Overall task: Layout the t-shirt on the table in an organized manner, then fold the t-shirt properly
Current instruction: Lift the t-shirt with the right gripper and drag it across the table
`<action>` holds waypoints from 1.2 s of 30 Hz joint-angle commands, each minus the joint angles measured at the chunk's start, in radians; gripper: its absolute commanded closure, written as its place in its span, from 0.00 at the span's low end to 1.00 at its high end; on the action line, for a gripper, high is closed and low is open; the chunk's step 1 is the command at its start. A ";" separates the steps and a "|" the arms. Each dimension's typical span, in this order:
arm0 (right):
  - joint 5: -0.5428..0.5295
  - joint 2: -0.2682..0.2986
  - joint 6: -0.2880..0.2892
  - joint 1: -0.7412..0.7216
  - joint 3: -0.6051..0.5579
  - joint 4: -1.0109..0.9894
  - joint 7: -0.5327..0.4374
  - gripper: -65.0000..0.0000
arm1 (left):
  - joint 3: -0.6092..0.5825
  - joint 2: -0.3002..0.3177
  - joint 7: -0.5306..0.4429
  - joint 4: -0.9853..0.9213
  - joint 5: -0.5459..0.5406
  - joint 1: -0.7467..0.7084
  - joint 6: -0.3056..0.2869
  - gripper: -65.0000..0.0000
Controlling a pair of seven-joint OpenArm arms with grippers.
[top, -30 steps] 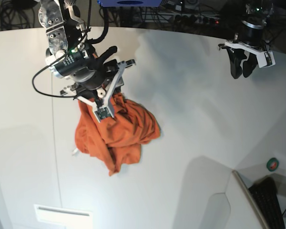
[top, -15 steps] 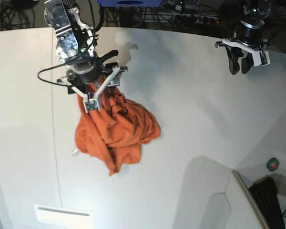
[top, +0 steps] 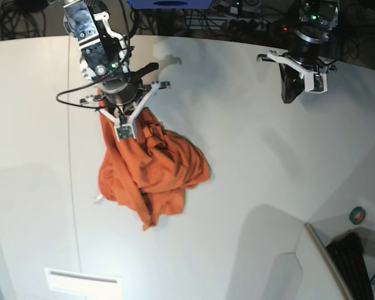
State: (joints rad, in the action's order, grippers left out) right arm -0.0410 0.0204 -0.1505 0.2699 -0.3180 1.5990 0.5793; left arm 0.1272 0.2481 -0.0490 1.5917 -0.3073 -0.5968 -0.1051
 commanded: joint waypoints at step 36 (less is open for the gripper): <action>-0.001 -0.037 0.004 -0.179 -0.542 -0.019 0.118 1.00 | 0.168 0.009 0.251 0.054 -0.013 0.229 0.002 0.88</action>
State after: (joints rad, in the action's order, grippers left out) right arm -0.0422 -0.0105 -0.1490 0.0937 -0.8589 1.5562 0.7189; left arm 0.2966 0.2516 0.2256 1.6295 -0.3180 -0.3714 -0.0998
